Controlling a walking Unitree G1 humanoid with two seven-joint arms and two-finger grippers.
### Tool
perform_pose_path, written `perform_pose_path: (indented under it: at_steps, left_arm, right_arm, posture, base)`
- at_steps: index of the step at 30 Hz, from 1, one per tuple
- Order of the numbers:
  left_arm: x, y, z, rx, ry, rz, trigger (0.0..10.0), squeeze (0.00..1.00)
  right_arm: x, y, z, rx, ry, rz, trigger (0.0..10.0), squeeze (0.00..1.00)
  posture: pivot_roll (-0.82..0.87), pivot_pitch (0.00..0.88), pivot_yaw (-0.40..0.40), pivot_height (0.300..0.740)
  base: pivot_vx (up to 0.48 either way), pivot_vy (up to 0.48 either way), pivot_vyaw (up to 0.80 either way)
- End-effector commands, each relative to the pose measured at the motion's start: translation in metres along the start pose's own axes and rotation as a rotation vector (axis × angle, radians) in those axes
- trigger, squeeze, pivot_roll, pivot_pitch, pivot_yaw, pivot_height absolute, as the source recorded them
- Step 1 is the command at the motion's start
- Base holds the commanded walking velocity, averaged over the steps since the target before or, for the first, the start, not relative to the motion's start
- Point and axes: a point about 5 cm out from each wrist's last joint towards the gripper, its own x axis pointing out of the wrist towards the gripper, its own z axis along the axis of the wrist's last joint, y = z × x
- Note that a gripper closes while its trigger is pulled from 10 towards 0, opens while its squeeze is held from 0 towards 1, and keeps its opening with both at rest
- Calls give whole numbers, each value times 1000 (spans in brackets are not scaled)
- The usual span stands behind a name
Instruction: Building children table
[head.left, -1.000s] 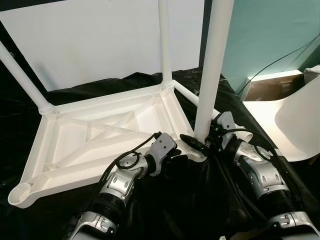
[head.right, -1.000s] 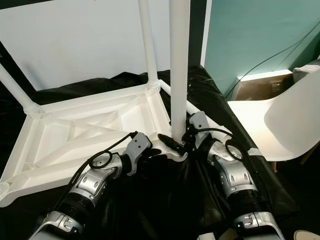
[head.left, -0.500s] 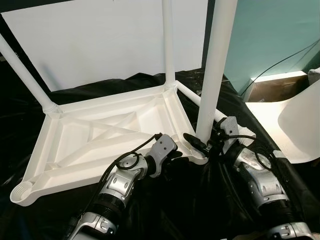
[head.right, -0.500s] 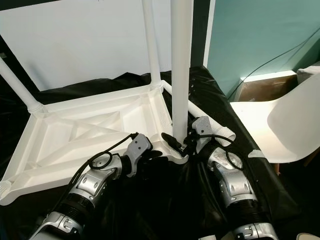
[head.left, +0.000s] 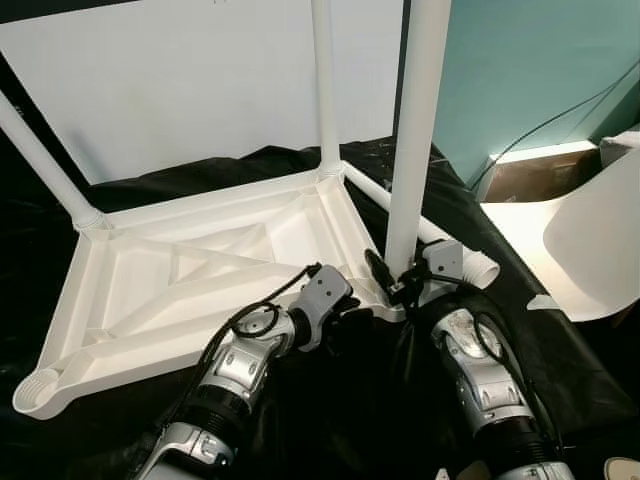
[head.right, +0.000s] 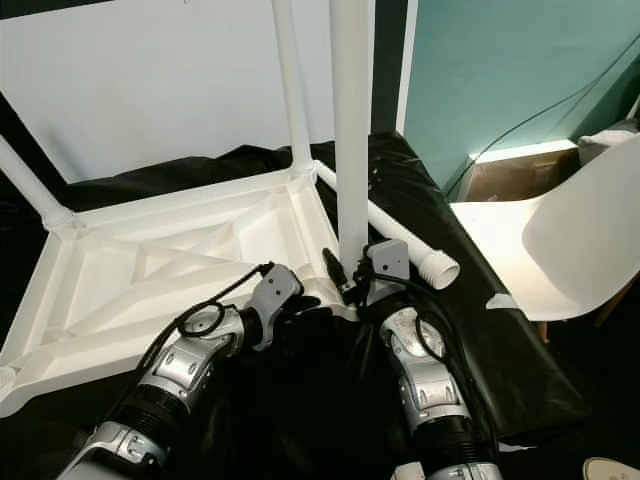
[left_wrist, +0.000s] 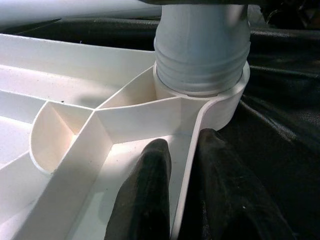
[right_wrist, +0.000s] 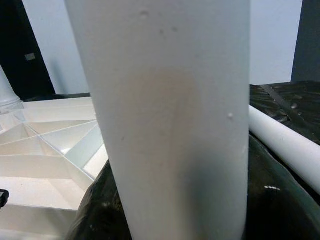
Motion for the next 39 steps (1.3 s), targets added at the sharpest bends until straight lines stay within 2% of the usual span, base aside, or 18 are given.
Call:
perform_pose_path:
  at_steps: [1, 2, 3, 8, 9, 10, 11, 12, 15, 17, 18, 20, 23, 24, 29, 34, 37, 39]
  left_arm:
    - [4, -17, -33, -105, 117, -58, 10000, 0]
    - [4, -17, -33, -105, 117, -58, 10000, 0]
    - [5, -17, -33, -107, 116, -57, 10000, 0]
    - [6, -18, -33, -109, 114, -57, 10000, 0]
    - [6, -18, -33, -109, 114, -57, 10000, 0]
    - [6, -18, -33, -110, 114, -57, 10000, 0]
    - [6, -18, -33, -110, 114, -57, 10000, 0]
    - [7, -19, -33, -110, 114, -58, 10000, 0]
    - [7, -19, -33, -110, 115, -59, 10000, 0]
    - [6, -19, -33, -110, 116, -61, 10000, 0]
    - [6, -19, -33, -110, 116, -61, 10000, 0]
    - [6, -19, -34, -110, 118, -61, 10000, 0]
    - [6, -19, -34, -110, 118, -61, 10000, 0]
    - [6, -19, -34, -109, 119, -62, 10000, 0]
    - [6, -19, -34, -109, 117, -62, 10000, 0]
    - [6, -19, -34, -110, 114, -59, 10000, 0]
    - [5, -19, -33, -111, 114, -56, 10000, 0]
    - [5, -19, -33, -111, 114, -55, 10000, 0]
  right_arm:
    - [1, 6, -11, -7, 58, 21, 10000, 0]
    - [1, 6, -11, -7, 58, 21, 10000, 0]
    - [3, 9, -10, 15, 59, 82, 10000, 1000]
    - [6, 13, -6, 29, 59, 190, 10000, 1000]
    - [7, 14, -5, 26, 61, 238, 10000, 35]
    - [7, 14, -5, 22, 61, 279, 10000, 0]
    - [7, 14, -5, 22, 61, 279, 10000, 0]
    - [7, 13, -2, 3, 60, 375, 10000, 0]
    - [8, 7, 0, -4, 67, 449, 10000, 0]
    - [8, -5, 3, -18, 106, 530, 10000, 0]
    - [8, -5, 3, -18, 106, 530, 10000, 0]
    - [9, -18, 6, -29, 137, 593, 10000, 0]
    - [10, -22, 8, -27, 147, 613, 10000, 0]
    - [11, -27, 10, -34, 153, 636, 0, 0]
    - [10, -33, 12, -29, 184, 704, 0, 0]
    - [3, -26, 2, 19, 215, 717, 0, 0]
    - [-3, -8, -9, 65, 192, 566, 0, 0]
    - [-4, -4, -11, 68, 181, 514, 0, 0]
  posture:
    - [64, 0, 52, 740]
    - [64, 0, 52, 740]
    - [62, 0, 50, 740]
    - [61, 0, 49, 740]
    - [61, 0, 47, 740]
    - [60, 0, 48, 740]
    - [60, 0, 48, 740]
    - [59, 0, 50, 740]
    - [59, 0, 50, 740]
    - [58, 0, 54, 740]
    - [58, 0, 54, 740]
    - [58, 0, 55, 740]
    - [58, 0, 55, 740]
    - [58, 0, 55, 740]
    - [61, 0, 52, 740]
    - [63, 0, 50, 740]
    - [65, 0, 47, 740]
    - [65, 0, 47, 740]
  base:
    - [0, 0, 0]
    - [0, 0, 0]
    - [0, 0, 0]
    - [0, 0, 0]
    - [0, 0, 0]
    - [0, 0, 0]
    - [0, 0, 0]
    - [0, 0, 0]
    - [0, 0, 0]
    - [0, 0, 0]
    - [0, 0, 0]
    - [0, 0, 0]
    - [0, 0, 0]
    - [0, 0, 0]
    - [0, 0, 0]
    - [0, 0, 0]
    - [0, 0, 0]
    - [0, 0, 0]
